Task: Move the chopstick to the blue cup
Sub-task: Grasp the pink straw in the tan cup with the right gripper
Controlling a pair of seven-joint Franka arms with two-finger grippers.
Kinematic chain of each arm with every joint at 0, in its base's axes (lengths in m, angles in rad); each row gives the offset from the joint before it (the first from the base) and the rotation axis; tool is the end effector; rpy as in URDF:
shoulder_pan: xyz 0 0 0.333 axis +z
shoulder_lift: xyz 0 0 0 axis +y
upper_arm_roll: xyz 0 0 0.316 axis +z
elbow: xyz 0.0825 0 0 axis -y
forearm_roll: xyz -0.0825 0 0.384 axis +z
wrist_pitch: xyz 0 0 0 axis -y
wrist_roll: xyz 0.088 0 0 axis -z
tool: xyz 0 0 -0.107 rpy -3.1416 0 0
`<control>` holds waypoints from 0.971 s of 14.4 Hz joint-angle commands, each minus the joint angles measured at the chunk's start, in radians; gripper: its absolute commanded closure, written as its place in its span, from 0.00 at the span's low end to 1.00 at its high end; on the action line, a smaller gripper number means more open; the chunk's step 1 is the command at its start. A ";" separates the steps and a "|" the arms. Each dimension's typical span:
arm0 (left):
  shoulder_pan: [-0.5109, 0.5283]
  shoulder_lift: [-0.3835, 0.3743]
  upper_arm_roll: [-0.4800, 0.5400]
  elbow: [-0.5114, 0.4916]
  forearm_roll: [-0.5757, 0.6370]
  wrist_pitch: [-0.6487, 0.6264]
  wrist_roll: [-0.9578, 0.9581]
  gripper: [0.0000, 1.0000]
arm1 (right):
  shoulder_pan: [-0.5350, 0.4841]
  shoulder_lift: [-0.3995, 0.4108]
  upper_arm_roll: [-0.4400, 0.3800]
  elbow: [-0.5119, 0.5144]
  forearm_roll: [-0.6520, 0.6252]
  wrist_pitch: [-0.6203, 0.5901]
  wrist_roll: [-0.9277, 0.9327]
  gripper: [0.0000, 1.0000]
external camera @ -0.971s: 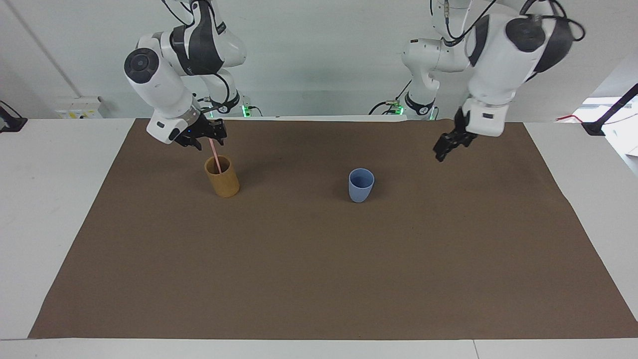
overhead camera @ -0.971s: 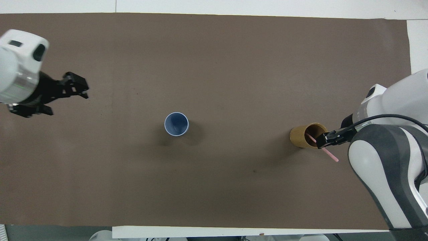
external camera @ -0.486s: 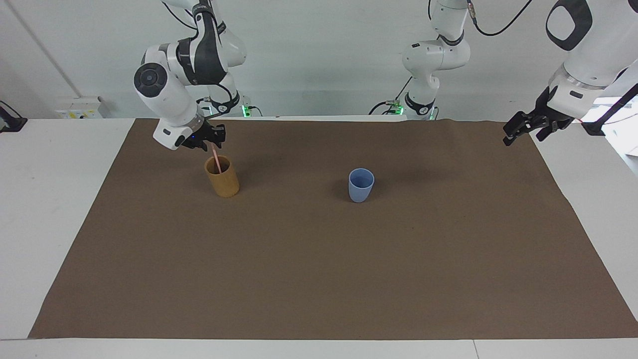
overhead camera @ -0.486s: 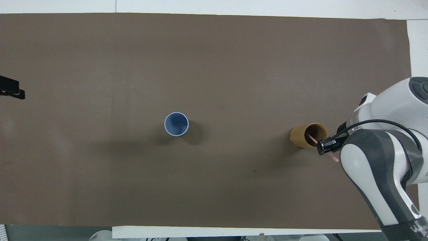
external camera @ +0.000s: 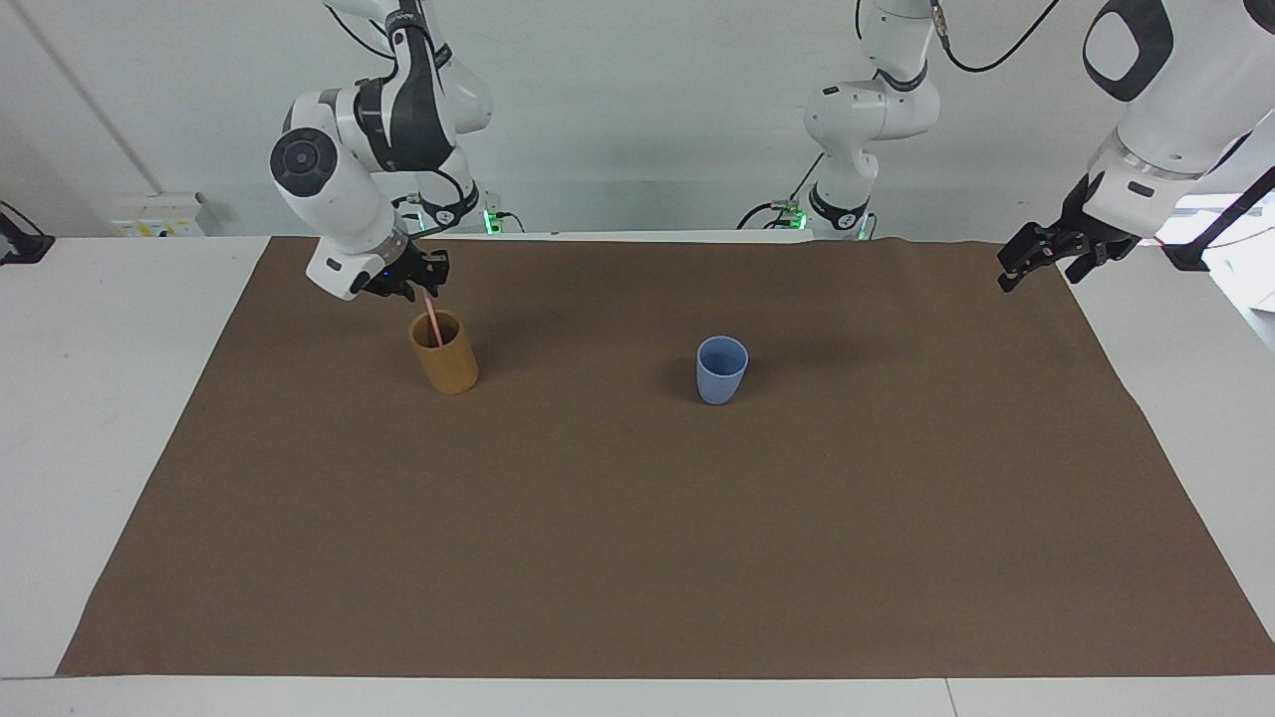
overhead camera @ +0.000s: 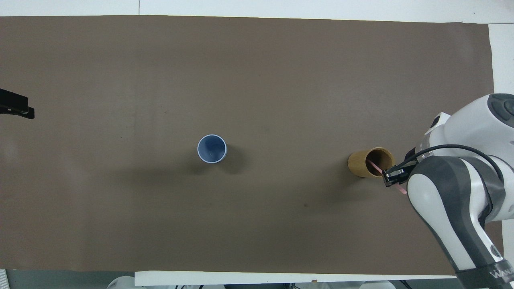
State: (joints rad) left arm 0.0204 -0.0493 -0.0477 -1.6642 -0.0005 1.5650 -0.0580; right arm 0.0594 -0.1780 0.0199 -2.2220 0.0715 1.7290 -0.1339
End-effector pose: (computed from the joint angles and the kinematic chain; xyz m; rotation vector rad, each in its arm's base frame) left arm 0.5364 -0.0153 0.6069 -3.1363 -0.0483 0.0782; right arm 0.4533 0.0428 0.4282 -3.0174 -0.2873 0.4784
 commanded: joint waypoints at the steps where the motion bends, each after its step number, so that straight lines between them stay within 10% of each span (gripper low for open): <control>1: 0.001 0.003 0.000 0.008 -0.003 -0.010 0.004 0.00 | -0.009 -0.014 0.003 -0.019 -0.012 0.003 -0.020 0.75; 9: 0.001 0.003 0.002 0.008 -0.003 -0.010 0.004 0.00 | -0.006 0.005 0.003 0.021 -0.012 -0.043 -0.010 0.96; 14: 0.001 0.003 0.002 0.008 -0.003 -0.010 0.004 0.00 | -0.006 0.077 0.002 0.273 -0.015 -0.311 -0.010 0.96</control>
State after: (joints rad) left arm 0.0204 -0.0493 -0.0477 -1.6642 -0.0005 1.5650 -0.0580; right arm 0.0595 -0.1525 0.0199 -2.0887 0.0706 1.5375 -0.1339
